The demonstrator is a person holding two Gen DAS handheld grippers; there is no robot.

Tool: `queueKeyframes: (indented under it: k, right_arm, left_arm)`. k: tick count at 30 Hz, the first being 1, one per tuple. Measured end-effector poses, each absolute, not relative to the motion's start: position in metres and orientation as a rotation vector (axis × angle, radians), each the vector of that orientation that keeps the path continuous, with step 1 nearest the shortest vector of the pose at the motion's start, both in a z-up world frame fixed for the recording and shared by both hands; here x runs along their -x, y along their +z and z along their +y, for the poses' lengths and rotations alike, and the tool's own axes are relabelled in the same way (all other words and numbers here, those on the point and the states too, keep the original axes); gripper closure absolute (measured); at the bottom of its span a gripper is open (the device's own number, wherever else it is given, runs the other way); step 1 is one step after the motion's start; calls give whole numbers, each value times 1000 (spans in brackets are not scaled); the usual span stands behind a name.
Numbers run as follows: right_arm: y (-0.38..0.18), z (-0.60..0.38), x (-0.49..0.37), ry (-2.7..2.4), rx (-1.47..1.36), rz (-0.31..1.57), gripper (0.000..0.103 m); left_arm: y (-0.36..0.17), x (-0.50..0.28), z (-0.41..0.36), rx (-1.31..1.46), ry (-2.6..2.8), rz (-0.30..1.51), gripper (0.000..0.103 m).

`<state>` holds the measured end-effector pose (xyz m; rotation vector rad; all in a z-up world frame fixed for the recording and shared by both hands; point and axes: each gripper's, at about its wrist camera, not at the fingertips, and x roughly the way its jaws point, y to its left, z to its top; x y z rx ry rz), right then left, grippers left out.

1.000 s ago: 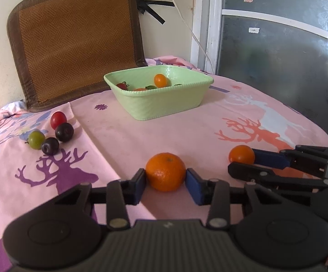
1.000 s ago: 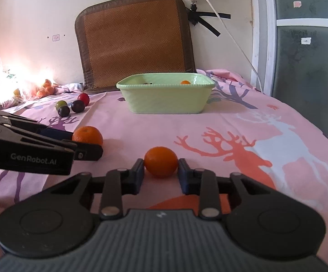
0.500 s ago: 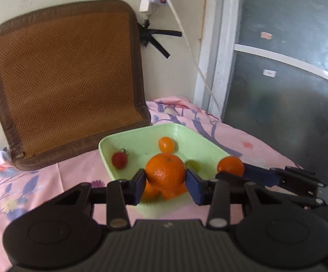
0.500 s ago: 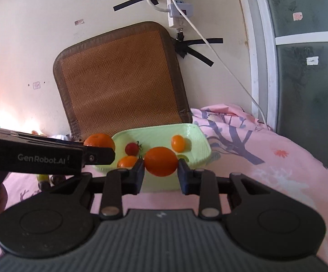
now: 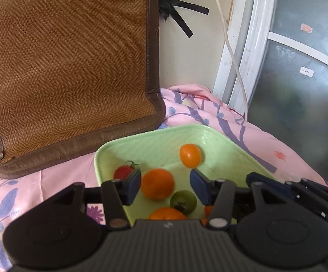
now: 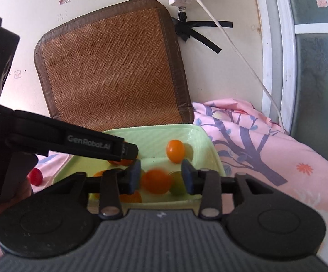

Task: Organize fruits
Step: 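Lower the tangerine and orange tomato into the green bowl and open both tools, then grasp a dark purple tomato with the left tool while the right tool grasps another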

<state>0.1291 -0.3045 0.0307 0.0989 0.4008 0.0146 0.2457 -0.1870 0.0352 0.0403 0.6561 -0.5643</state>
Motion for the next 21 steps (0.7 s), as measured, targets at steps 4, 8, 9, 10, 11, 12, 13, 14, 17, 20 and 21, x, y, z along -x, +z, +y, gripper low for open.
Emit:
queueKeyframes:
  k: [4,8,9,10,11,12,13,14,17,20,21]
  right_arm:
    - [31,-307,-127,13,-108,382,54]
    - [34,-306,-114,13,-112,337,54]
    - [35,-304,-109,16,-106,319,54]
    - [37,-302,-104,20,-98,302,54]
    - [39,-299,-98,28,-88,285,54]
    - [40,-296,-93,38,-83,273,54]
    - [42,-293,-88,53,-84,263,54]
    - [44,-290,-83,72,-90,260,54]
    - [46,-277,-73,146,-101,284,55]
    - [44,-256,-71,241,-104,352,59]
    - [42,-247,-74,274,-101,381,59]
  left_arm:
    - [43,-237,-173,4,-549,635,53]
    - [60,-212,-134,78,-522,583,53]
    - [62,-206,-123,91,-509,575,53]
    - [65,-200,-110,106,-491,567,53]
    - [67,-192,-93,118,-463,559,53]
    - [67,-186,-81,124,-437,556,53]
    - [66,-181,-65,132,-404,555,53]
    - [65,-176,-51,141,-374,556,53]
    - [58,-161,-10,160,-288,575,53]
    - [46,-151,10,157,-264,611,53]
    - [42,-150,13,162,-267,622,53]
